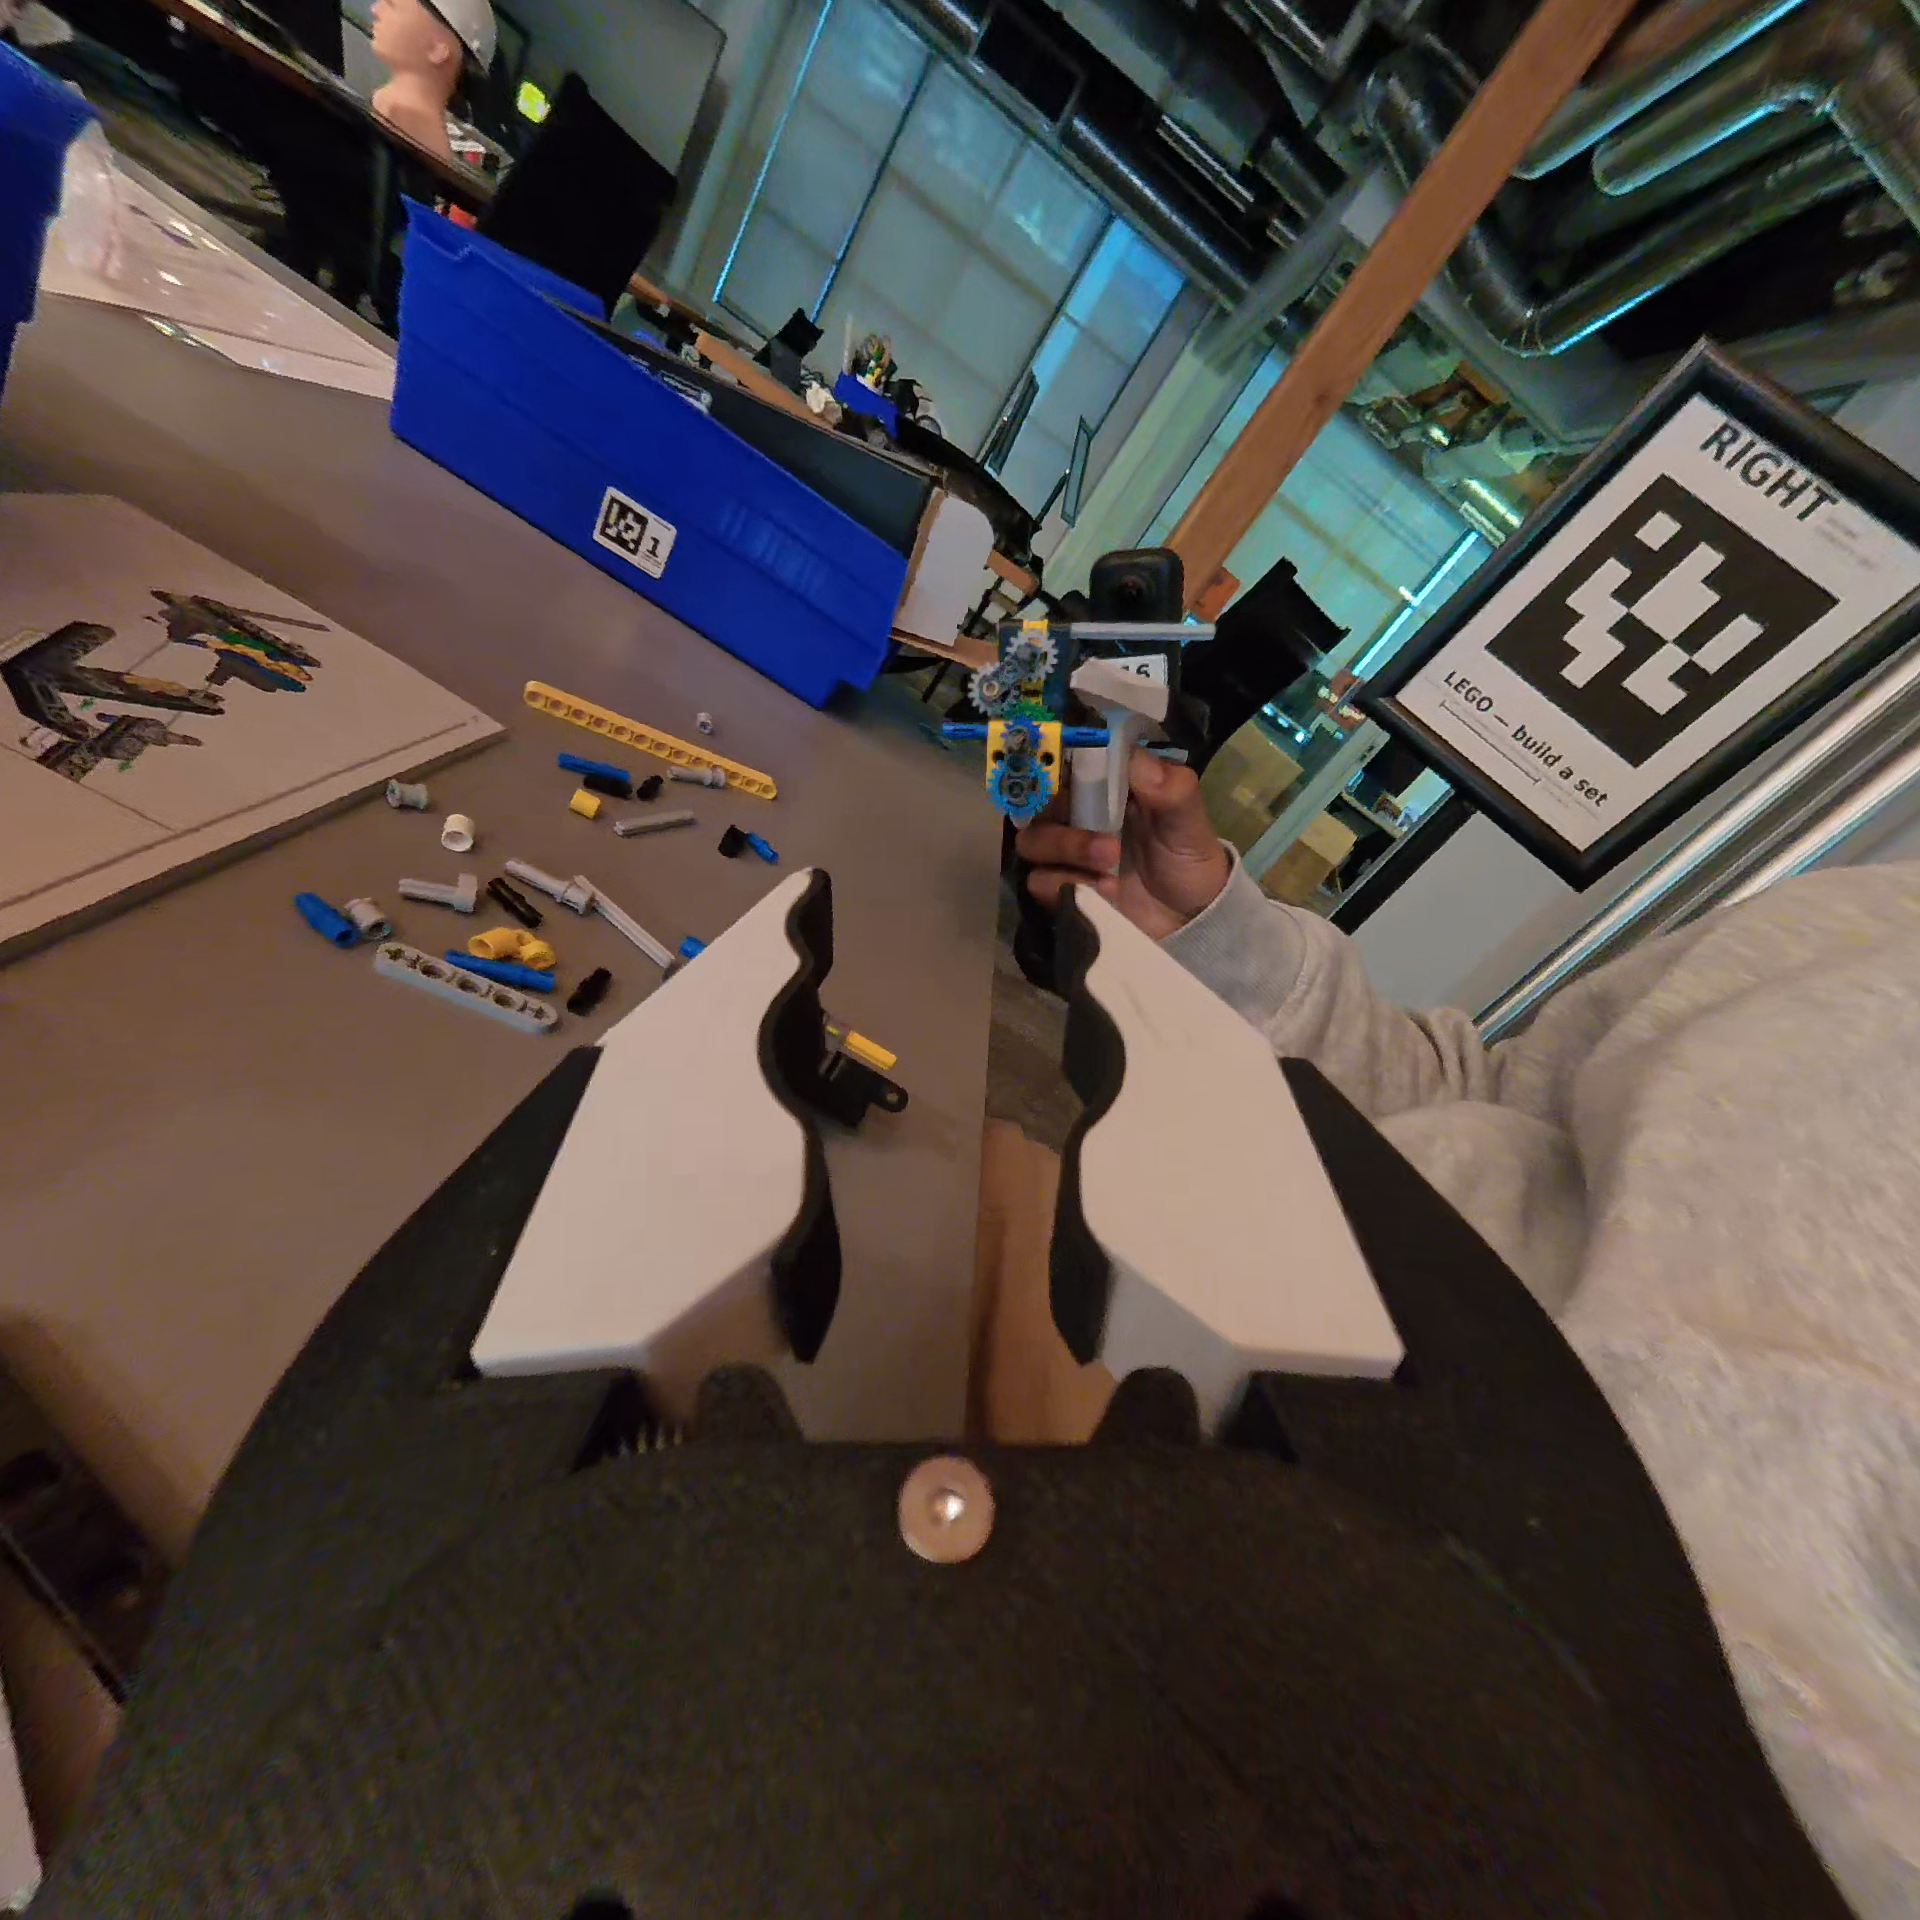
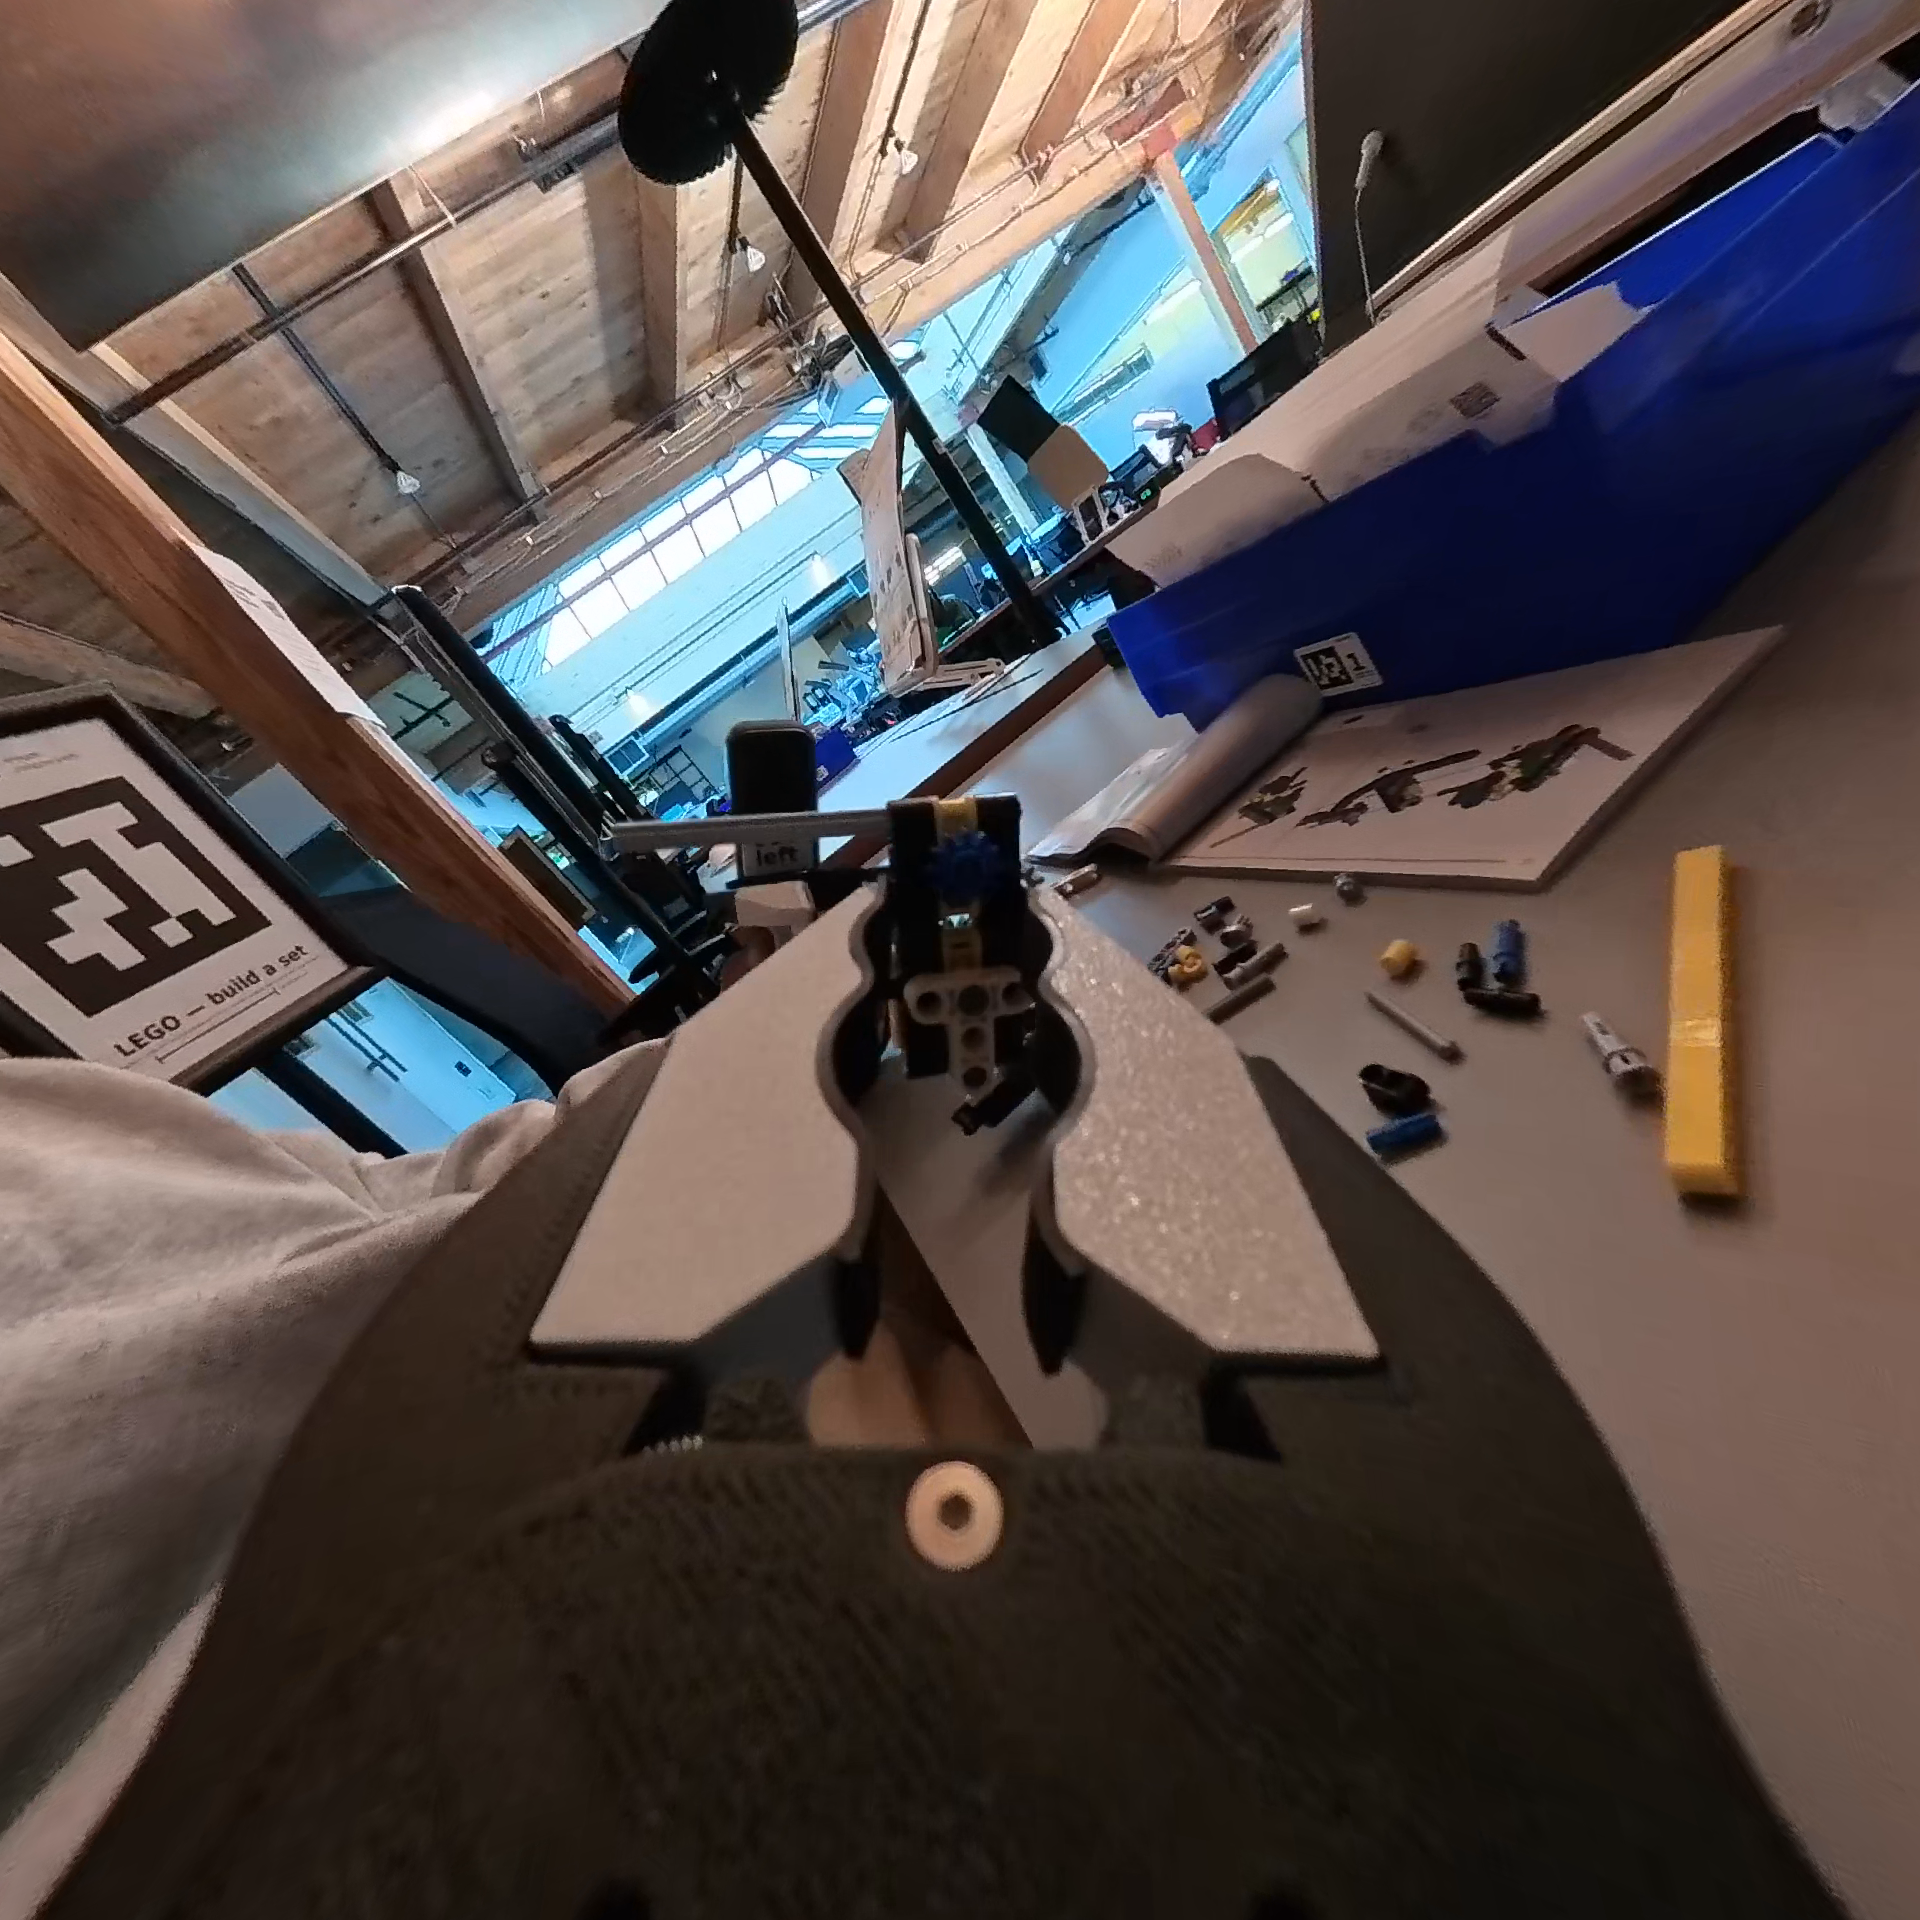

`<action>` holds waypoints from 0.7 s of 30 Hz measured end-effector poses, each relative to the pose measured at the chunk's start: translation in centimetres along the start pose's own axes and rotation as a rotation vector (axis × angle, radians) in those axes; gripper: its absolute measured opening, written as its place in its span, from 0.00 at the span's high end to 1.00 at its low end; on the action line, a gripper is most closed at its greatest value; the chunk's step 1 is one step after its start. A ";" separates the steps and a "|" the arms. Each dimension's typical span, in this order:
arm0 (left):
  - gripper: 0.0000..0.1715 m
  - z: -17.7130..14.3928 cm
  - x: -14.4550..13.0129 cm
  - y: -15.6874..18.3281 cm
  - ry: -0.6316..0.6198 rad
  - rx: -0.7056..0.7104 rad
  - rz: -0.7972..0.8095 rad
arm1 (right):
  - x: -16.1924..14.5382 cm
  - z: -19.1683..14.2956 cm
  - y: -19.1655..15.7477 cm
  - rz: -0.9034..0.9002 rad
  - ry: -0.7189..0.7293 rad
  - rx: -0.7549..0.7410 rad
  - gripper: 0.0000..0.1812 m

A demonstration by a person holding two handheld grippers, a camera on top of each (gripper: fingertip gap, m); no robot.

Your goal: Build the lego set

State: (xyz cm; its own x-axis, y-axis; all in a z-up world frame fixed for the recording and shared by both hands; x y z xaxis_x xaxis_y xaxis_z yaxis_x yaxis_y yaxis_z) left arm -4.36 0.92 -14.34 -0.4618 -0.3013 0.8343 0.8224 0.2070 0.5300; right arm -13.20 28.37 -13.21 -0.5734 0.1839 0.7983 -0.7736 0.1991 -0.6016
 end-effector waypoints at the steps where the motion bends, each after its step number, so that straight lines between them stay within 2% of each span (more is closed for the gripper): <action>1: 0.76 -0.1 0.1 -0.1 0.013 -0.001 -0.009 | 0.0 0.0 0.1 0.001 -0.002 -0.002 0.88; 7: 0.75 -0.9 0.6 -0.9 0.108 0.002 -0.050 | -0.3 0.6 0.5 0.011 -0.027 -0.003 0.88; 21: 0.75 -1.2 0.6 -0.8 0.139 0.032 -0.028 | -0.3 0.9 0.4 0.002 -0.032 -0.001 0.88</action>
State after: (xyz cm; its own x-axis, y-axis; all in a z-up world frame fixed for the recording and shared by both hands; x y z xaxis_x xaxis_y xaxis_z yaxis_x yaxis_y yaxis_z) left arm -4.87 -0.57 -14.39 -0.4321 -0.4331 0.7910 0.7979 0.2252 0.5592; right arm -13.55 27.53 -13.62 -0.5832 0.1539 0.7976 -0.7722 0.1996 -0.6032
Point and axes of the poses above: each gripper's, where its closed fingertips meet, z out along the fingers, x out of its top, y = z × x across the jaws, the point moved 8 cm from there along -z, back along the fingers, and after that the axes turned 12 degrees about -x, right-handed, at the moved point
